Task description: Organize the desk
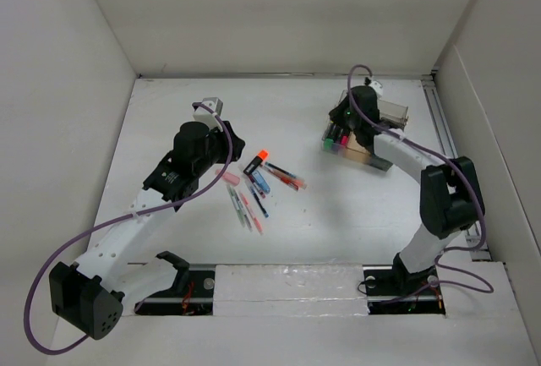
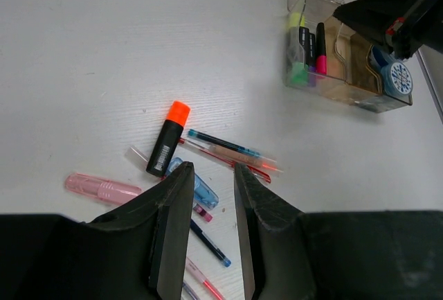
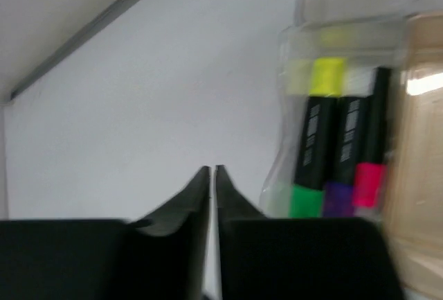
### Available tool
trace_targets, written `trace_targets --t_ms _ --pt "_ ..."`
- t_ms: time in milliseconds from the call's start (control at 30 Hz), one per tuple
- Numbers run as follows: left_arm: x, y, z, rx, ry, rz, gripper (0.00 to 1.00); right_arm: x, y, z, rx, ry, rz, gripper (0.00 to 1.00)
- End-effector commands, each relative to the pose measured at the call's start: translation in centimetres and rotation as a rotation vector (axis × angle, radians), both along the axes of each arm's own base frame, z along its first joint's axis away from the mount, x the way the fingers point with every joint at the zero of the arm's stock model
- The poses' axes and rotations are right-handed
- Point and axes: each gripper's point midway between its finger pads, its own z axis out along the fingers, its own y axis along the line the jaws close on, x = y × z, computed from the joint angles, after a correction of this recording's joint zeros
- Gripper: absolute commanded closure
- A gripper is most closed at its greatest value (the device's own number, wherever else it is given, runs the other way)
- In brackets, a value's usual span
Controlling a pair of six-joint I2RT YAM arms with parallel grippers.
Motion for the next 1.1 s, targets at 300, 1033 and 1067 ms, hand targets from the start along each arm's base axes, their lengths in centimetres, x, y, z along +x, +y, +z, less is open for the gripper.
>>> trace_targets --t_ms 300,1033,1067 --pt "0.5 -0.3 3.0 -0.031 -0.074 -0.007 0.73 -6.5 20.2 -4.0 -0.048 0.054 0.414 0.54" --pt "0.4 -0.4 3.4 -0.039 -0.082 -0.017 0.73 -7.5 23.7 -12.5 -0.274 0.209 0.381 0.45" --pt "0.4 -0.3 3.5 -0.04 -0.088 -0.011 0.73 -8.0 24.0 -12.5 -0.278 0.208 0.387 0.46"
